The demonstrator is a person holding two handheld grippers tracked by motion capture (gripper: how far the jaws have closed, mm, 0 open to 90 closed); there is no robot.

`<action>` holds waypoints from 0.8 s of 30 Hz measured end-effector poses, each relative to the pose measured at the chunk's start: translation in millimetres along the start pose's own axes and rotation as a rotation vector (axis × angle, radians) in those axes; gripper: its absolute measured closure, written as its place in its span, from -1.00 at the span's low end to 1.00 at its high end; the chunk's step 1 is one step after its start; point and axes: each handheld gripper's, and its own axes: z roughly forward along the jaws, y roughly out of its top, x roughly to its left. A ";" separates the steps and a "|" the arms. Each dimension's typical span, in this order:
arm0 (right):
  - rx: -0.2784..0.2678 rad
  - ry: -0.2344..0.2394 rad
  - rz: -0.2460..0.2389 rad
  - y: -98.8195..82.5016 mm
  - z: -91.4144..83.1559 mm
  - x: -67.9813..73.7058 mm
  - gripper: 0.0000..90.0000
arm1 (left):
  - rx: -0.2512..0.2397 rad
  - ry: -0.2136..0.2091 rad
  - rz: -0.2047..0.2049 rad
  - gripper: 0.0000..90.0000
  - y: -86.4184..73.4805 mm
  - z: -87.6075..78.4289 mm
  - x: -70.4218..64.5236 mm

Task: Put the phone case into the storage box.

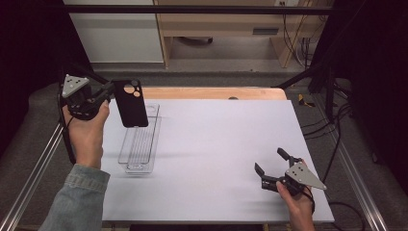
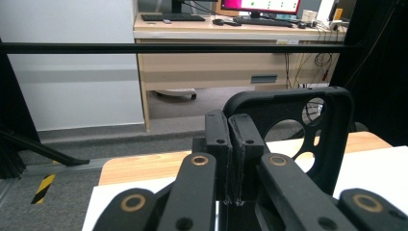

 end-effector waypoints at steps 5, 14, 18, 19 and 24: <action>0.001 0.006 -0.001 -0.3 0.8 0.9 -0.88 | -0.006 0.004 -0.001 0.94 -0.8 0.6 3.0; 0.000 0.010 -0.002 -0.8 0.9 1.0 -0.87 | -0.016 0.019 -0.010 0.94 -4.8 7.6 6.8; -0.004 0.013 -0.003 -0.7 0.7 0.9 -0.87 | -0.020 0.027 -0.008 0.94 -6.4 12.8 6.8; -0.005 0.014 -0.004 -0.6 0.6 1.0 -0.87 | -0.021 0.028 -0.007 0.94 -6.9 13.8 6.9; -0.008 0.016 -0.007 -0.3 0.7 1.7 -0.87 | -0.030 0.027 -0.010 0.94 -11.5 23.1 8.0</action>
